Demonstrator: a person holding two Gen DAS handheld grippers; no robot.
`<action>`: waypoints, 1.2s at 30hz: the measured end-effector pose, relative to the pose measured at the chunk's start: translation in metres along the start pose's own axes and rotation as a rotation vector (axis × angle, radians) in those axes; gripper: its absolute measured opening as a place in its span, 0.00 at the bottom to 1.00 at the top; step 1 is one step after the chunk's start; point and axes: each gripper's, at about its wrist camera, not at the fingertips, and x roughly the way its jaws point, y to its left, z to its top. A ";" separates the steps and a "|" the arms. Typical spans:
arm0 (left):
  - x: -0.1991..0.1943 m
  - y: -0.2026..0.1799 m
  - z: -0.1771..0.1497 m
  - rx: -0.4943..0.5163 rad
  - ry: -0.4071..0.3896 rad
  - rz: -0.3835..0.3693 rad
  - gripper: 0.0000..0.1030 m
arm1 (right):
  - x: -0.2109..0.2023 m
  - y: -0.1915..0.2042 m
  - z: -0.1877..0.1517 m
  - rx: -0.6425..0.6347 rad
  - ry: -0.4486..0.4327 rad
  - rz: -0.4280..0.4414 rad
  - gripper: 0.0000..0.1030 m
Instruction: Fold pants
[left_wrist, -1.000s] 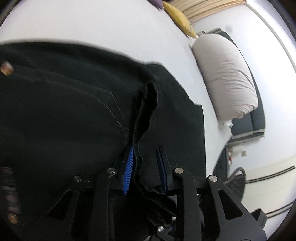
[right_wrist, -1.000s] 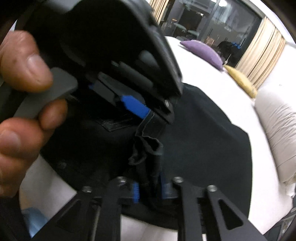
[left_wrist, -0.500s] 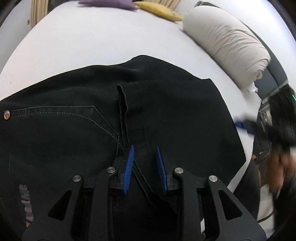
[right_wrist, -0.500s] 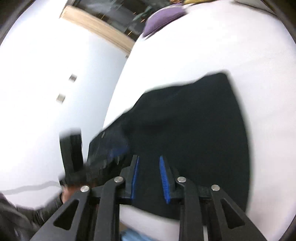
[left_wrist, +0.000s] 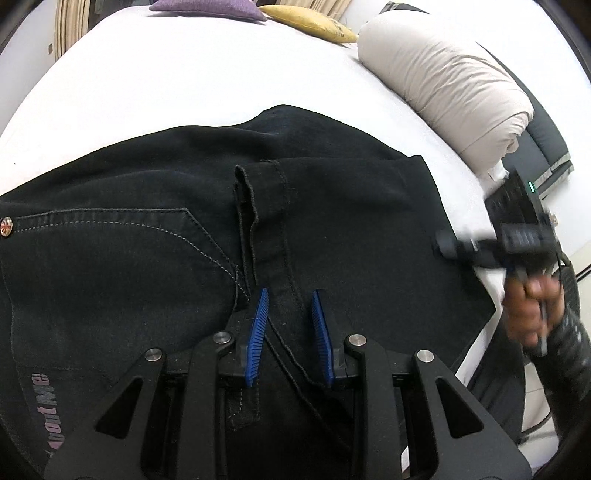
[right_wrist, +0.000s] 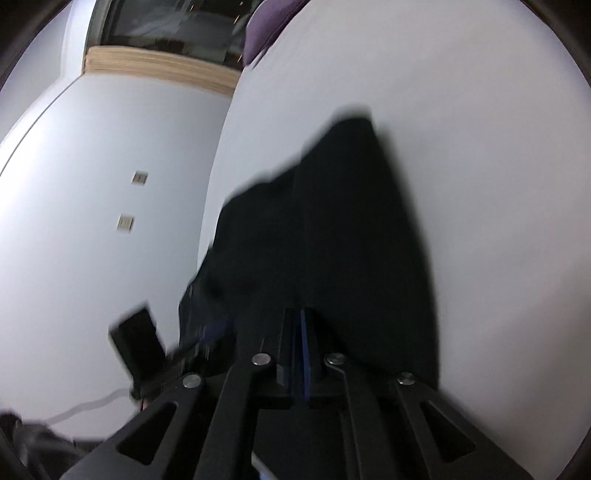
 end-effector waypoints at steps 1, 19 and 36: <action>-0.002 0.005 -0.003 -0.005 -0.002 -0.006 0.23 | 0.000 0.006 -0.025 0.003 0.015 -0.001 0.07; -0.086 0.060 -0.048 -0.140 -0.168 -0.055 0.30 | 0.007 0.037 -0.058 -0.015 -0.132 -0.101 0.63; -0.229 0.238 -0.217 -1.031 -0.489 -0.233 0.83 | 0.052 0.135 -0.056 -0.038 -0.145 0.216 0.73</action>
